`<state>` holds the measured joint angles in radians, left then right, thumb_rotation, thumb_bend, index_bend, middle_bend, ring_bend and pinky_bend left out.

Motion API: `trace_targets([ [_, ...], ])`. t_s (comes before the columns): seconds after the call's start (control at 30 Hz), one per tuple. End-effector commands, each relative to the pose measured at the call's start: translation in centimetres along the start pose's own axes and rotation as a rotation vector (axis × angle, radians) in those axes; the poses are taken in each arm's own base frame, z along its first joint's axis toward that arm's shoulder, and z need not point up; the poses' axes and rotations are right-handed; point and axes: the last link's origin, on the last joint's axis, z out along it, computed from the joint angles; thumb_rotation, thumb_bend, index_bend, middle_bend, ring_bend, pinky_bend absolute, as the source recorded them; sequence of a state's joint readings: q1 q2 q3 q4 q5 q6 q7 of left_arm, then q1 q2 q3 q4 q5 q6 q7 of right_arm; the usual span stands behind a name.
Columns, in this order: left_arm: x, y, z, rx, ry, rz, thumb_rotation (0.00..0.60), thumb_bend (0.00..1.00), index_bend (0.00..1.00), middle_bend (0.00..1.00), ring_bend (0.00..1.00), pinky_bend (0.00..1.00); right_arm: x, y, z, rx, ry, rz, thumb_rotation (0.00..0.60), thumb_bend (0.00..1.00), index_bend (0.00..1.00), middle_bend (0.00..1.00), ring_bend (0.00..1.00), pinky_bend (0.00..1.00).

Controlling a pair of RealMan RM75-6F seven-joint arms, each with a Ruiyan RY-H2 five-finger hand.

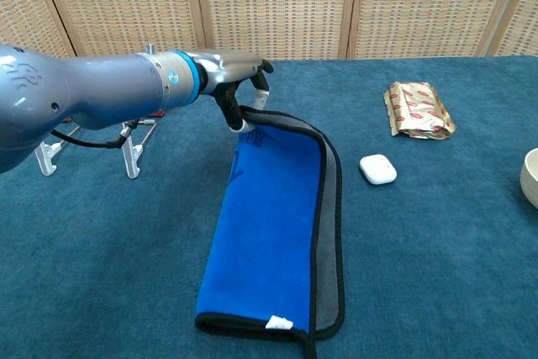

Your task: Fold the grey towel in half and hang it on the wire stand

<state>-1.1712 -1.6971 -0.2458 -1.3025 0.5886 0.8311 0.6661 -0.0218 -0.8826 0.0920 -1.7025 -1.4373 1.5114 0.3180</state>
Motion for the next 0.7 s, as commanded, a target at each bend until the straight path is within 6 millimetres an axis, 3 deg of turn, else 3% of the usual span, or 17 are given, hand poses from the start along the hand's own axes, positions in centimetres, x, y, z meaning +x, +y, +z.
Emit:
trace_targets([
  [0.03,1.5,-0.3,0.1,-0.005,0.039,0.014,0.600,0.86,0.87,0.00,0.00,0.00,0.0,0.0,0.0,0.000,-0.001,0.001,0.600,0.00,0.00,0.00,0.00,0.00],
  [0.2,3.8,-1.2,0.0,0.004,0.083,-0.003,0.600,0.86,0.87,0.00,0.00,0.00,0.0,0.0,-0.1,0.004,-0.001,0.002,0.600,0.00,0.00,0.00,0.00,0.00],
  [0.33,7.6,-3.2,-0.6,0.038,0.162,-0.011,0.600,0.85,0.87,0.00,0.00,0.00,0.2,0.0,-0.2,0.005,0.003,0.008,0.600,0.00,0.00,0.00,0.00,0.00],
  [0.7,13.7,-7.9,-3.0,0.132,0.280,-0.022,0.600,0.85,0.87,0.00,0.00,0.00,0.3,-0.2,-0.4,0.020,0.002,0.014,0.600,0.00,0.00,0.00,0.00,0.00],
])
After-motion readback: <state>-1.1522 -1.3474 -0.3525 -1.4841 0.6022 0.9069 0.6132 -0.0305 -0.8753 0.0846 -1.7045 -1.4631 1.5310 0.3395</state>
